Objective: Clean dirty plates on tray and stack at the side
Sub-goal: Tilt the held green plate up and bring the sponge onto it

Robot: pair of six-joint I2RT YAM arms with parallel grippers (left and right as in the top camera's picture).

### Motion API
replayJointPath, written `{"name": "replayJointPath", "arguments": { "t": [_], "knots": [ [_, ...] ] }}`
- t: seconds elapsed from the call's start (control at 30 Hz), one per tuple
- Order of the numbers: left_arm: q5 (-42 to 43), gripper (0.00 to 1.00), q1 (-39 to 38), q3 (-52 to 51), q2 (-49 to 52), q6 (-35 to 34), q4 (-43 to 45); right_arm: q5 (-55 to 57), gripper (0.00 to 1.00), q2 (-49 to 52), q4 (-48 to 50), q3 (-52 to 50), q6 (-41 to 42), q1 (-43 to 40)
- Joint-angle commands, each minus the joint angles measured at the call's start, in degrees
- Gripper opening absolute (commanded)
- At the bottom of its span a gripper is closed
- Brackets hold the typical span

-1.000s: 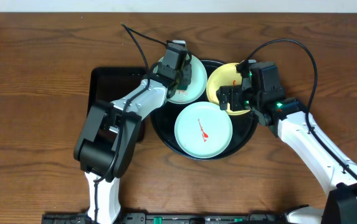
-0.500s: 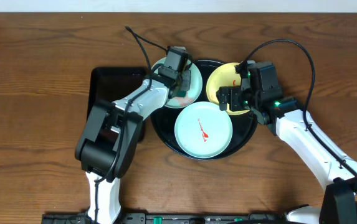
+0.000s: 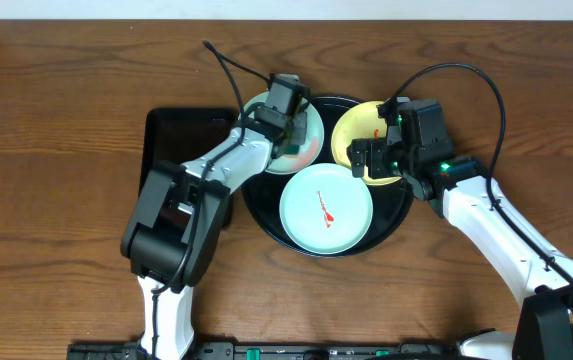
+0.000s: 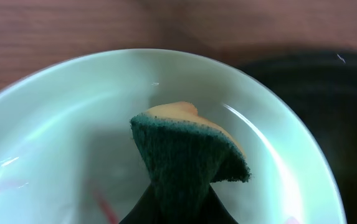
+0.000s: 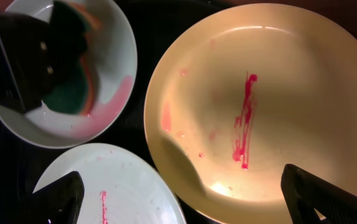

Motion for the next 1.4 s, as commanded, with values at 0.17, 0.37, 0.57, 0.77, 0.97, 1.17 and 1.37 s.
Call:
{"name": "replayJointPath", "arguments": {
  "t": [0.17, 0.37, 0.57, 0.77, 0.97, 1.17, 1.37],
  "knots": [
    [-4.7, 0.07, 4.5, 0.6, -0.2, -0.1, 0.9, 0.5, 0.99, 0.3, 0.0, 1.1, 0.7, -0.3],
    [-2.2, 0.07, 3.7, 0.6, -0.9, -0.1, -0.5, 0.5, 0.99, 0.3, 0.1, 1.1, 0.7, -0.3],
    [0.7, 0.07, 2.5, 0.6, -1.0, -0.3, -3.3, -0.1, 0.93, 0.3, 2.4, 1.1, 0.7, -0.3],
    [4.0, 0.07, 2.1, 0.6, -3.8, -0.3, -3.6, -0.5, 0.84, 0.9, 8.7, 1.1, 0.5, 0.1],
    [3.8, 0.07, 2.1, 0.6, -7.9, -0.3, -5.2, -5.2, 0.74, 7.0, 16.5, 3.1, 0.5, 0.1],
    [3.1, 0.07, 4.0, 0.6, -10.4, -0.8, -7.4, -9.4, 0.71, 20.2, 8.0, 19.8, -3.7, 0.6],
    [3.2, 0.07, 6.1, 0.6, -11.5, -1.6, -9.1, -9.4, 0.61, 31.4, -2.0, 35.1, -8.9, 2.3]
  ]
}}
